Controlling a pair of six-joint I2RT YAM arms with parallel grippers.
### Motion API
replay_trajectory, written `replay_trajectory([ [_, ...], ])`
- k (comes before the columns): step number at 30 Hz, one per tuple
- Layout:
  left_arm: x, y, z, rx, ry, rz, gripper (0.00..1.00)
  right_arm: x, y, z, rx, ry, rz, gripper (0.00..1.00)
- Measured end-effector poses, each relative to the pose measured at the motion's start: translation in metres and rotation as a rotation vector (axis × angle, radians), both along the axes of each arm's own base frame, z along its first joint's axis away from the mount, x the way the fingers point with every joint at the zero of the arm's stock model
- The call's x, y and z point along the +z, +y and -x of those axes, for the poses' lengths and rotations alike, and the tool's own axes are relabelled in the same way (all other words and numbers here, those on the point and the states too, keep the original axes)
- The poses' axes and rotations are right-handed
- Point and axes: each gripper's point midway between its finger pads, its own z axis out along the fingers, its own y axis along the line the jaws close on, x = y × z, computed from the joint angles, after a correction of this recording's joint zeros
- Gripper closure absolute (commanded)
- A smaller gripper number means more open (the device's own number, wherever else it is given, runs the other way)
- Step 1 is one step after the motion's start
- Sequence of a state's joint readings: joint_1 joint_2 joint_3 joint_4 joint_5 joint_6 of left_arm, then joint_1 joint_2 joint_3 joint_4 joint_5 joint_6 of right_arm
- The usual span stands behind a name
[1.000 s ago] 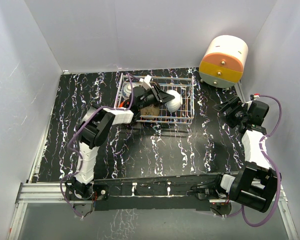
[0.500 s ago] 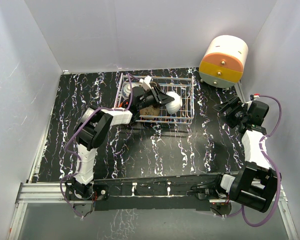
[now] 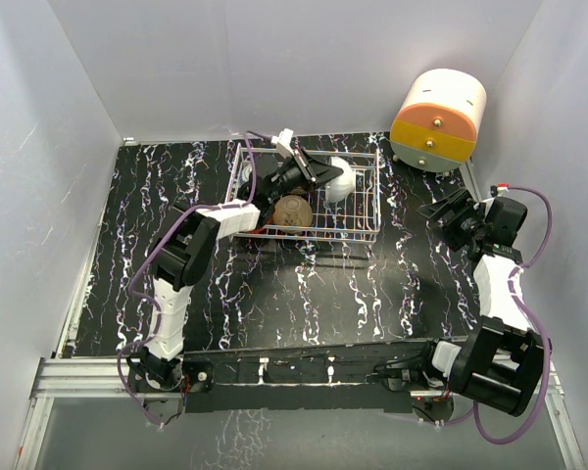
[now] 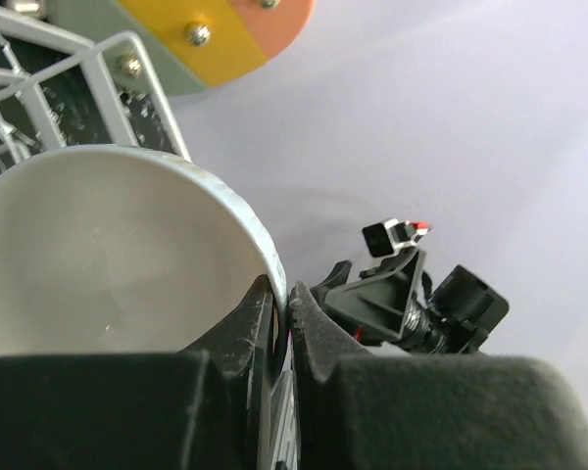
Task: Load the bowls into the dish rack
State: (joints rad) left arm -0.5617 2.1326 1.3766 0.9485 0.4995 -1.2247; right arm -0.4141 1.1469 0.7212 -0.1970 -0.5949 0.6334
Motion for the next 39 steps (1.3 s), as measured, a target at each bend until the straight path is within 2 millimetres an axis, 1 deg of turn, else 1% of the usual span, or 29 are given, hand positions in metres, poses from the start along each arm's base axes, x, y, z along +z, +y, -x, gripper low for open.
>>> replay_trajectory([
  [3,0.016,-0.004,-0.006,-0.002,-0.025,0.041,1.0,0.0,0.0,0.0,0.0,0.0,0.0,0.21],
  [4,0.019,-0.007,-0.008,-0.005,-0.029,0.048,1.0,0.0,0.0,0.0,0.0,0.0,0.0,0.21],
  [6,0.021,-0.012,-0.009,-0.011,-0.031,0.055,1.0,0.0,0.0,0.0,0.0,0.0,0.0,0.21],
  [9,0.018,-0.021,-0.008,-0.027,-0.024,0.061,1.0,0.0,0.0,0.0,0.0,0.0,0.0,0.21],
  [13,0.007,-0.038,-0.004,-0.052,-0.009,0.063,1.0,-0.002,0.0,0.001,0.0,0.003,-0.001,0.21],
  [16,-0.009,-0.048,0.0,-0.068,0.025,0.057,1.0,-0.004,0.001,0.002,0.0,0.009,-0.004,0.21],
  [21,-0.035,-0.059,0.006,-0.083,0.071,0.045,1.0,-0.005,0.001,0.002,0.0,0.011,-0.004,0.21],
  [22,-0.038,-0.059,0.007,-0.081,0.081,0.05,1.0,-0.005,0.001,0.002,0.0,0.011,-0.004,0.21],
  [29,-0.04,-0.053,0.01,-0.062,0.08,0.093,1.0,-0.005,0.001,0.002,0.0,0.01,-0.003,0.21],
  [34,-0.045,-0.038,0.012,-0.026,0.076,0.122,1.0,-0.005,0.001,0.002,0.002,0.01,-0.002,0.21],
  [37,-0.045,-0.033,0.017,-0.02,0.074,0.132,1.0,-0.006,0.001,0.002,0.001,0.012,-0.003,0.21],
  [38,-0.044,-0.031,0.019,-0.019,0.074,0.135,0.99,-0.006,0.001,0.002,0.001,0.012,-0.003,0.21],
  [39,-0.044,-0.03,0.021,-0.02,0.073,0.136,0.96,-0.006,0.001,0.002,0.001,0.012,-0.003,0.21],
])
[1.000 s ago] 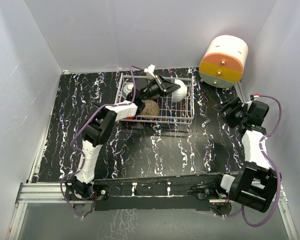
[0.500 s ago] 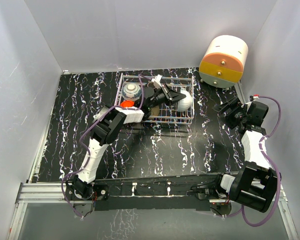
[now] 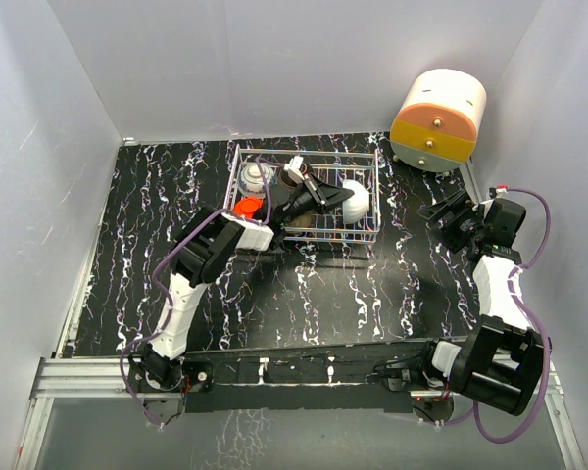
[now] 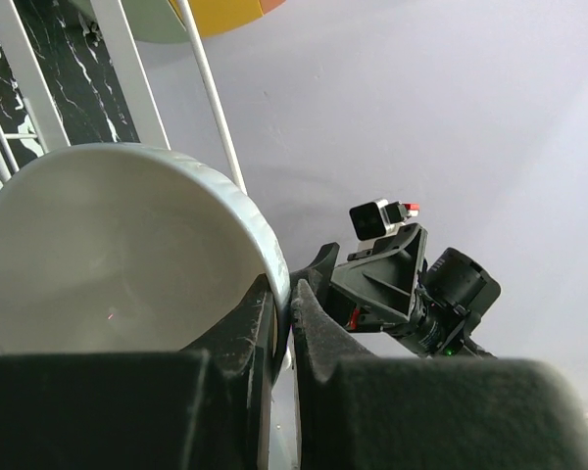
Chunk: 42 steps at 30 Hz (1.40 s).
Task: Load the bowls into the dish rack
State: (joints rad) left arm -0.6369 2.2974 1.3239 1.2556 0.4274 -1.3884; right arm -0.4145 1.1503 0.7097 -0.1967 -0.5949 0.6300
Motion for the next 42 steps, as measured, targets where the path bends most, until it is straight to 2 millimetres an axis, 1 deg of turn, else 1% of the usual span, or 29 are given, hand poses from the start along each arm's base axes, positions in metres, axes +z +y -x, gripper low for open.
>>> replay_trajectory([
  [2,0.0,0.003,0.002,0.003,0.004,-0.003,0.91,0.0,0.0,0.0,0.0,0.0,0.0,0.21],
  [6,0.0,0.01,0.006,0.011,0.01,-0.031,0.88,0.0,0.0,0.0,0.0,0.0,0.0,0.21],
  [8,-0.001,0.014,0.005,0.021,0.013,-0.058,0.86,0.0,0.0,0.0,0.0,0.0,0.0,0.21],
  [13,-0.003,0.023,-0.001,0.043,0.026,-0.126,0.77,-0.001,0.0,0.0,0.0,0.002,-0.001,0.21],
  [16,-0.011,0.029,-0.007,0.068,0.04,-0.17,0.72,-0.001,0.0,0.0,0.0,0.002,-0.001,0.21],
  [19,-0.028,0.035,-0.012,0.089,0.074,-0.236,0.71,-0.002,0.0,0.001,0.0,0.004,-0.002,0.21],
  [24,-0.035,0.041,-0.012,0.101,0.079,-0.305,0.69,-0.002,0.0,0.001,0.0,0.005,-0.003,0.21],
  [27,-0.038,0.043,-0.012,0.104,0.077,-0.343,0.61,-0.002,0.0,0.001,0.0,0.005,-0.003,0.21],
  [31,-0.034,0.043,-0.013,0.113,0.061,-0.387,0.46,-0.002,0.0,0.001,0.0,0.005,-0.003,0.21],
  [34,-0.03,0.043,-0.012,0.123,0.053,-0.419,0.46,-0.002,0.001,0.001,0.001,0.004,-0.003,0.21],
  [42,-0.033,0.047,-0.02,0.153,0.076,-0.511,0.43,-0.001,0.002,0.001,0.005,0.003,-0.006,0.21],
])
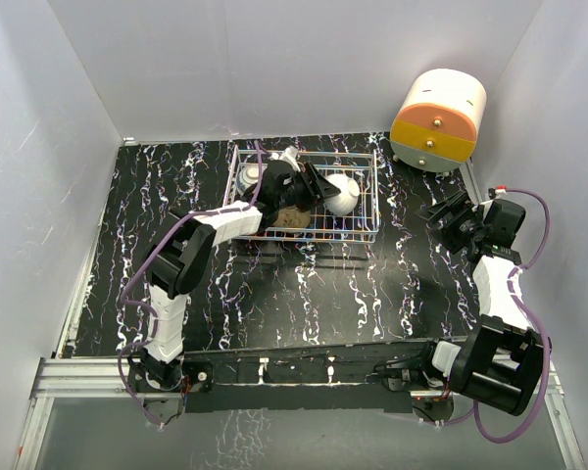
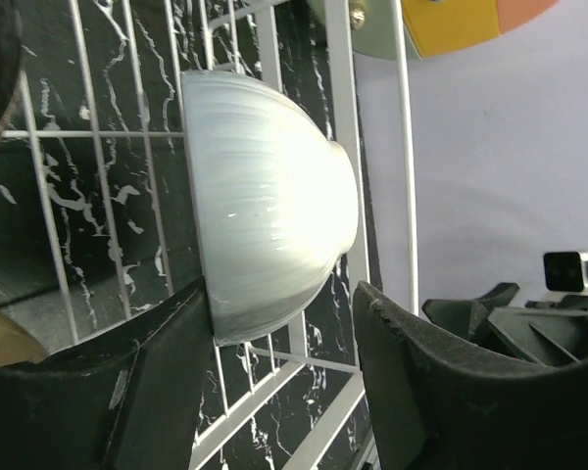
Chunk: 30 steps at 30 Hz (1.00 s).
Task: Load the bowls into the dish rack
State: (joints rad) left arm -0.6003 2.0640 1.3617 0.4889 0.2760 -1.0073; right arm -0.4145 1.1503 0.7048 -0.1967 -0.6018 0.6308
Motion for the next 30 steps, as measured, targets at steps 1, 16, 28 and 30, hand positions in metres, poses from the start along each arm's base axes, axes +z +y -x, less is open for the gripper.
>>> replay_trajectory([
  [1,-0.001,0.001,-0.002,0.007,0.003,-0.016,0.43,0.0,0.0,0.0,0.0,0.0,0.0,0.21],
  [16,-0.011,0.024,-0.015,0.099,0.064,-0.231,0.43,0.0,0.001,0.0,0.002,0.0,-0.005,0.21],
  [28,-0.002,0.044,-0.028,0.152,0.041,-0.363,0.42,0.0,0.001,0.0,0.002,0.0,-0.006,0.21],
  [30,0.001,0.05,-0.033,0.166,0.033,-0.389,0.42,0.001,0.001,0.0,0.002,0.0,-0.007,0.21],
])
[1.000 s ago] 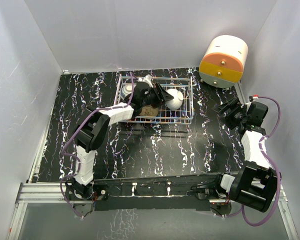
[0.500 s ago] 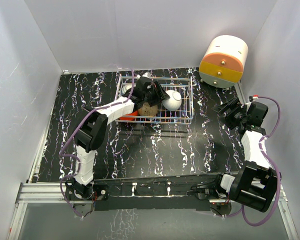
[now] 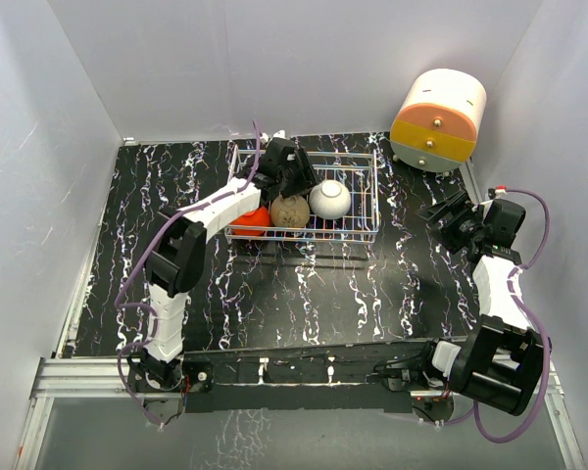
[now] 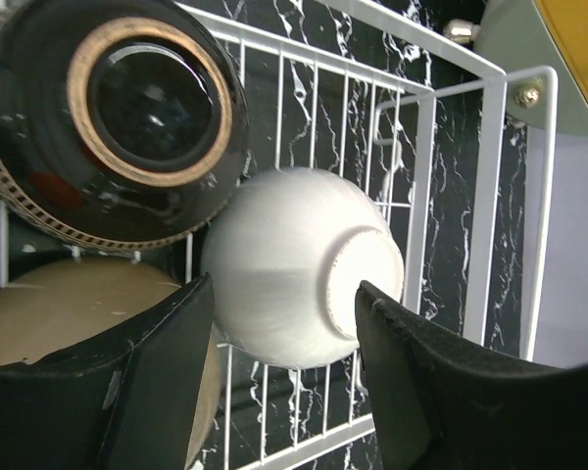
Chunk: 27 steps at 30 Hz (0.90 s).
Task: Load the bowls into the dish rack
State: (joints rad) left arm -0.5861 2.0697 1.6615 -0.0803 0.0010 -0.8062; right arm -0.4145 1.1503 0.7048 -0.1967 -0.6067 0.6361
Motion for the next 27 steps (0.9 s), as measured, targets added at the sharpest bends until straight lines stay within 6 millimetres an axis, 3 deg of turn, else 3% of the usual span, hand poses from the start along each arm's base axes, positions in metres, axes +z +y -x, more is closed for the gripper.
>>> replay_trajectory([
  [7,-0.004,0.011,-0.002,0.004,-0.004,-0.055,0.41,0.001,0.0,0.0,0.001,-0.001,-0.003,0.2],
  [10,-0.003,0.008,0.001,-0.021,-0.009,-0.074,0.3,0.002,0.001,0.0,0.001,-0.006,-0.001,0.2],
  [13,0.008,0.002,0.005,-0.063,-0.026,-0.099,0.12,0.007,0.001,0.001,0.001,-0.02,0.006,0.16],
  [15,0.022,-0.005,0.008,-0.099,-0.055,-0.116,0.03,0.01,0.001,0.002,0.001,-0.032,0.012,0.11],
  [18,0.045,-0.011,0.02,-0.147,-0.1,-0.15,0.03,0.011,0.004,0.002,0.011,-0.03,0.022,0.02],
  [22,0.087,-0.003,0.044,-0.193,-0.174,-0.205,0.03,0.017,0.018,-0.002,0.051,-0.016,0.072,0.01],
  [24,0.115,0.009,0.056,-0.198,-0.231,-0.226,0.03,0.027,0.035,-0.007,0.092,-0.026,0.125,0.01],
  [27,0.154,0.044,0.077,-0.169,-0.309,-0.273,0.03,0.049,0.067,-0.013,0.165,-0.066,0.199,0.02],
])
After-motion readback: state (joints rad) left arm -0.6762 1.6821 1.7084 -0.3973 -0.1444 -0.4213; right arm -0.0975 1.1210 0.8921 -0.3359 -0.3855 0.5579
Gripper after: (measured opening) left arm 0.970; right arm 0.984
